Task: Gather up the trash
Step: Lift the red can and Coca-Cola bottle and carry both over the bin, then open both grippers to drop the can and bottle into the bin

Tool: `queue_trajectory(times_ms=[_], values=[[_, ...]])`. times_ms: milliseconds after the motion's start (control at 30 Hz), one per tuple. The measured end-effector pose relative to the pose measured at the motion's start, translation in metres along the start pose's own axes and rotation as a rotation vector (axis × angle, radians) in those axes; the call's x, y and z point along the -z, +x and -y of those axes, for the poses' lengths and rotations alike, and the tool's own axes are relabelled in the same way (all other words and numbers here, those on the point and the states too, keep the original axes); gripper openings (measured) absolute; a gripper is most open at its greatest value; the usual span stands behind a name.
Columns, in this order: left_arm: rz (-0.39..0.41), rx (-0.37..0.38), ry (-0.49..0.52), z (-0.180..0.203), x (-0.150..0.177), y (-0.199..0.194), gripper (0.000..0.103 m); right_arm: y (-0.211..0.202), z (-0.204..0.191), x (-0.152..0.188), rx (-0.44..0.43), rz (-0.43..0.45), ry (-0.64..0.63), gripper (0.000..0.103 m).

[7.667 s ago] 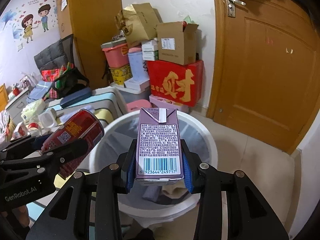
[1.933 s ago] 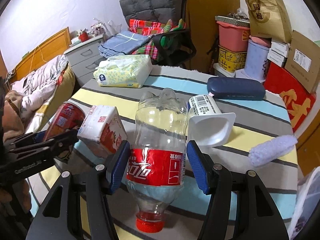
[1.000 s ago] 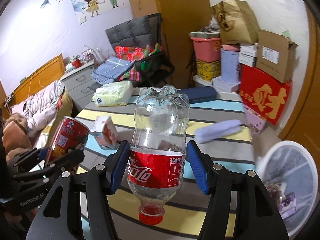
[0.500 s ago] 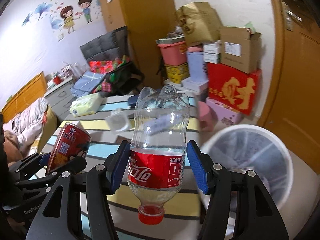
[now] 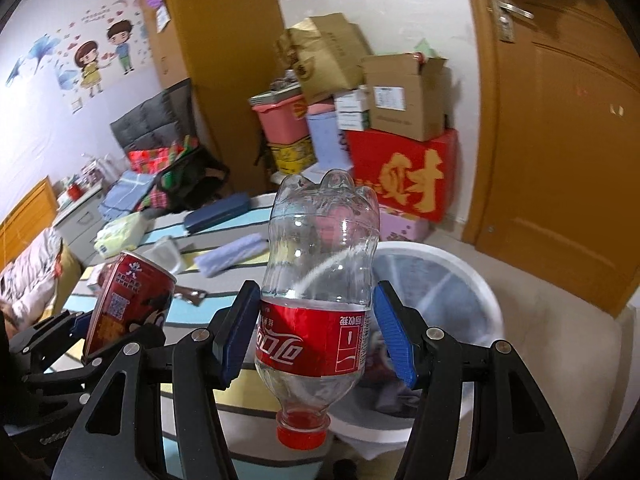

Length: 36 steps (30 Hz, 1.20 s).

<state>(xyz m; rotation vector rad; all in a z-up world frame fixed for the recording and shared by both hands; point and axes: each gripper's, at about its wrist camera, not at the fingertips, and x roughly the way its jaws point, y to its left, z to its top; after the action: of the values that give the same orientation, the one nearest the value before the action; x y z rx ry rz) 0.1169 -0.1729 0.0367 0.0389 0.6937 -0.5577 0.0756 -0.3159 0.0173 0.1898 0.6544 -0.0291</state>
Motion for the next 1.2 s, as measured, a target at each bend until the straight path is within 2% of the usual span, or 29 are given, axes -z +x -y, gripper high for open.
queue_trajectory(times_ms=[400,767,967,1033,1200], values=[[-0.071,0.083,0.033,0.040,-0.009,0.058,0.055,0.016,0.049,0.007,0.087,-0.055,0.068,0.060],[-0.142,0.097,0.055,0.056,-0.006,0.106,0.056,0.044,0.075,0.012,0.153,-0.134,0.097,0.061],[-0.140,0.089,0.046,0.055,-0.008,0.115,0.057,0.049,0.082,0.015,0.170,-0.161,0.095,0.061],[-0.137,0.092,0.043,0.054,-0.009,0.115,0.060,0.050,0.082,0.015,0.181,-0.164,0.085,0.061],[-0.132,0.086,0.036,0.051,-0.009,0.111,0.063,0.045,0.080,0.012,0.199,-0.142,0.080,0.061]])
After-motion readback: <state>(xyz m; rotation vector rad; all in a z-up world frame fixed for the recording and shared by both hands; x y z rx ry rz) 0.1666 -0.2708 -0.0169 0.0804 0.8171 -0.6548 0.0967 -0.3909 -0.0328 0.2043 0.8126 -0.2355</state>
